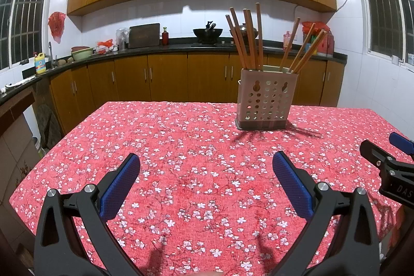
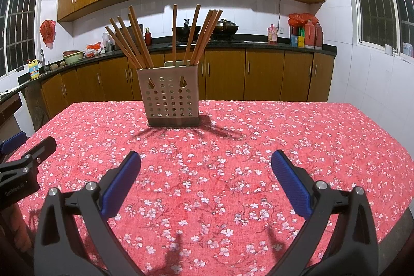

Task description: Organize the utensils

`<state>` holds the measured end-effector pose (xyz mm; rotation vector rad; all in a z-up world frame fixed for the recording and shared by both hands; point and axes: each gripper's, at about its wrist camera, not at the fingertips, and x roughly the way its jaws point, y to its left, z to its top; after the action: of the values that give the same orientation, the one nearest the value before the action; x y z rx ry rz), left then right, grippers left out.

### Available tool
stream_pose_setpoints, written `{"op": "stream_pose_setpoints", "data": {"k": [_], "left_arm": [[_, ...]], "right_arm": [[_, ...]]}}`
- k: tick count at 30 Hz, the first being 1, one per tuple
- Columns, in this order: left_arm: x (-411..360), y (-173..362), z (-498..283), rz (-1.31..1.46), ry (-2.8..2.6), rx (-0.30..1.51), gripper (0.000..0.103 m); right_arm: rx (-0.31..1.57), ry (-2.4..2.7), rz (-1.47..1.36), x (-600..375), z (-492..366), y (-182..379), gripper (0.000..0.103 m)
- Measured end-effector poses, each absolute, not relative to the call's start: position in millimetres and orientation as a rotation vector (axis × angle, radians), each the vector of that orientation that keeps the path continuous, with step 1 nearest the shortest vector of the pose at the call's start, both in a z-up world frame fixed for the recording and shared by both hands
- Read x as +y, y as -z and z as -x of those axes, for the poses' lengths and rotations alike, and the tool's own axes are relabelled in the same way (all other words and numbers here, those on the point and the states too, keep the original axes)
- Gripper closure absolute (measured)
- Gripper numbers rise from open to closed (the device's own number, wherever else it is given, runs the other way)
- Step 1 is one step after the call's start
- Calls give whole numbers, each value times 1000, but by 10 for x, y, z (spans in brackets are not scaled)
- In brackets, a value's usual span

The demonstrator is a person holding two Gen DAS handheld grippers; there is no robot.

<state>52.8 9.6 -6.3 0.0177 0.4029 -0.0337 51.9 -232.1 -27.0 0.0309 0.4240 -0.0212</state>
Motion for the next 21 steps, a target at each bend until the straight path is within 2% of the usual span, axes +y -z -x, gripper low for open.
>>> {"op": "stream_pose_setpoints", "data": {"k": [21], "left_arm": [[91, 88, -527, -15, 27, 404, 2]], "right_arm": [[426, 21, -33, -2323, -517, 265, 4]]}}
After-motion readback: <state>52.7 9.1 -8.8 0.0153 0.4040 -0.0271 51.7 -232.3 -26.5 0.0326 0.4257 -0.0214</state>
